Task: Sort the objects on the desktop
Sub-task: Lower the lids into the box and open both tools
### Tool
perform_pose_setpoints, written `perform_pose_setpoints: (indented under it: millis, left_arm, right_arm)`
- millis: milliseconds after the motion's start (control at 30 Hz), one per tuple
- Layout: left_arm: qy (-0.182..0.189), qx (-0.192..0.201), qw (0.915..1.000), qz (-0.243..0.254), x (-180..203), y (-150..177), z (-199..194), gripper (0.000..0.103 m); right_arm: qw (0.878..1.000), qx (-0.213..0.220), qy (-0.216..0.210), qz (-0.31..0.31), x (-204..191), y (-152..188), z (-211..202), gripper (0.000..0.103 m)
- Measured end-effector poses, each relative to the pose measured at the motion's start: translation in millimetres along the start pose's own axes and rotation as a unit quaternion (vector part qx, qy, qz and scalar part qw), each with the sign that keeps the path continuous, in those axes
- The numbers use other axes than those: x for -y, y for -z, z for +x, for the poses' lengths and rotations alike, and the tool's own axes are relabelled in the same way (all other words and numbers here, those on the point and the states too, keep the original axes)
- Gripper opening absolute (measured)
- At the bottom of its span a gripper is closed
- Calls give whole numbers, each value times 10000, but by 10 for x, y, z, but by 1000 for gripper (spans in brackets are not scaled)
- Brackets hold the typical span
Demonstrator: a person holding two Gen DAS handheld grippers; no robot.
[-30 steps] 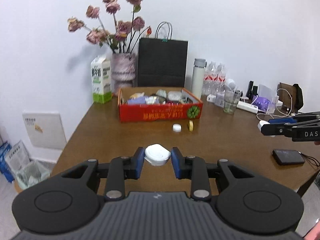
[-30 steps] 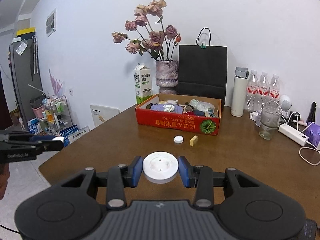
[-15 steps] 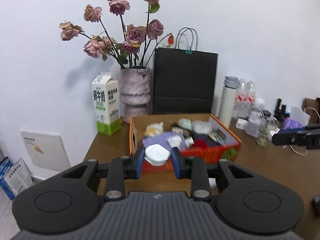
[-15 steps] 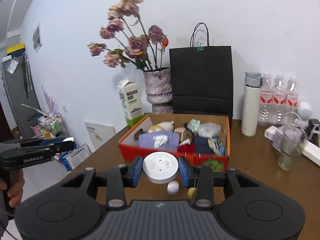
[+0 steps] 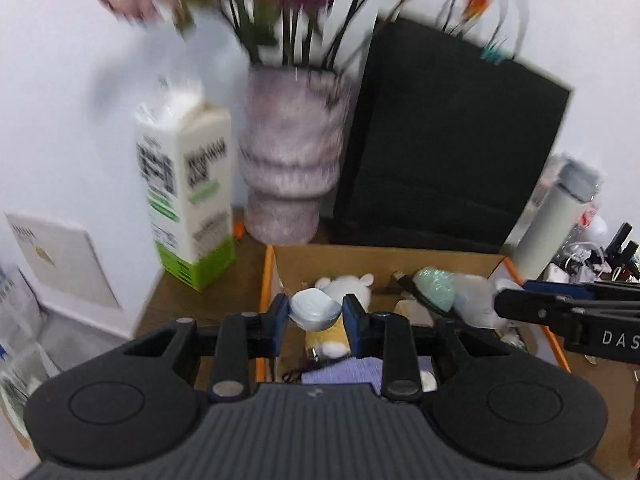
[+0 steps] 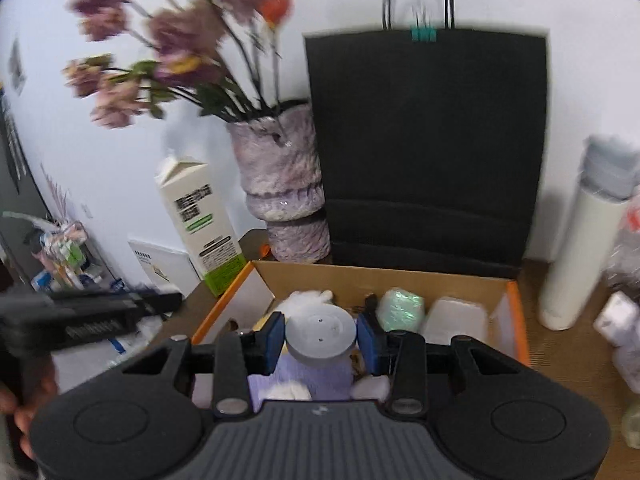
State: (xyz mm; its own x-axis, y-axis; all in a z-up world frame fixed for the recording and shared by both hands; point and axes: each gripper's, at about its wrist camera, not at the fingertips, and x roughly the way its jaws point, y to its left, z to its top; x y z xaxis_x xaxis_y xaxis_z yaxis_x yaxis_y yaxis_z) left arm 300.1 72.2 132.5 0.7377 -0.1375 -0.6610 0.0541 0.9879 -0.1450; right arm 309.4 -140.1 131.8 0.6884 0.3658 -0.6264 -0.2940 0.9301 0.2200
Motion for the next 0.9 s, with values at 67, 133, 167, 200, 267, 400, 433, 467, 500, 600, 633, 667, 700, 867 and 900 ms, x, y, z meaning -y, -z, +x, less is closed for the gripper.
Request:
perform_pose_setpoints:
  millis: [67, 133, 167, 200, 267, 400, 433, 467, 500, 600, 633, 667, 700, 867, 900]
  left_arm:
    - [11, -268, 9996, -85, -42, -70, 299, 30]
    - [-108, -460, 9988, -117, -69, -101, 560, 30]
    - [-189, -546, 9983, -98, -71, -102, 669, 30]
    - [-238, -601, 9979, -69, -65, -107, 764, 30]
    - [-307, -685, 9972, 43, -36, -111, 924, 30]
    - [-432, -869, 9951, 200, 21, -88, 1170, 30]
    - [-490, -894, 9945, 226, 28, -74, 1217, 30]
    - [-506, -877, 9946, 216, 27, -64, 1252, 32]
    - [-519, -825, 9950, 217, 38, -63, 1269, 32]
    - [-618, -792, 9946, 262, 67, -65, 1269, 34]
    - [-591, -790, 9948, 266, 62, -72, 1264, 35]
    - [-554, -804, 9949, 250, 57, -84, 1272, 36]
    - [-499, -802, 9953, 212, 44, -89, 1253, 38]
    - [-259, -750, 9968, 16, 14, -153, 1027, 65]
    - [-238, -735, 9970, -13, 20, -164, 970, 69]
  right_arm:
    - [9996, -229, -82, 167, 72, -91, 314, 38]
    - [9987, -428, -48, 279, 117, -143, 613, 38]
    - [9981, -518, -5, 332, 148, -162, 778, 38]
    - [9976, -583, 33, 373, 169, -174, 910, 38]
    - [9964, -698, 56, 471, 207, -168, 1145, 38]
    - [9940, -952, 144, 519, 200, -114, 1553, 38]
    - [9936, -1009, 185, 482, 194, -104, 1629, 38]
    - [9933, -1038, 243, 445, 185, -82, 1683, 38]
    - [9932, -1042, 334, 398, 177, -63, 1721, 39]
    - [9930, -1045, 411, 362, 198, -34, 1759, 40]
    - [9927, -1063, 426, 389, 213, -41, 1757, 41]
    - [9924, -1076, 424, 413, 235, -41, 1740, 44]
    - [9923, -1085, 418, 437, 249, -49, 1716, 45]
    - [9932, -943, 373, 576, 306, -142, 1468, 47]
    - [9935, -921, 385, 544, 297, -158, 1386, 48]
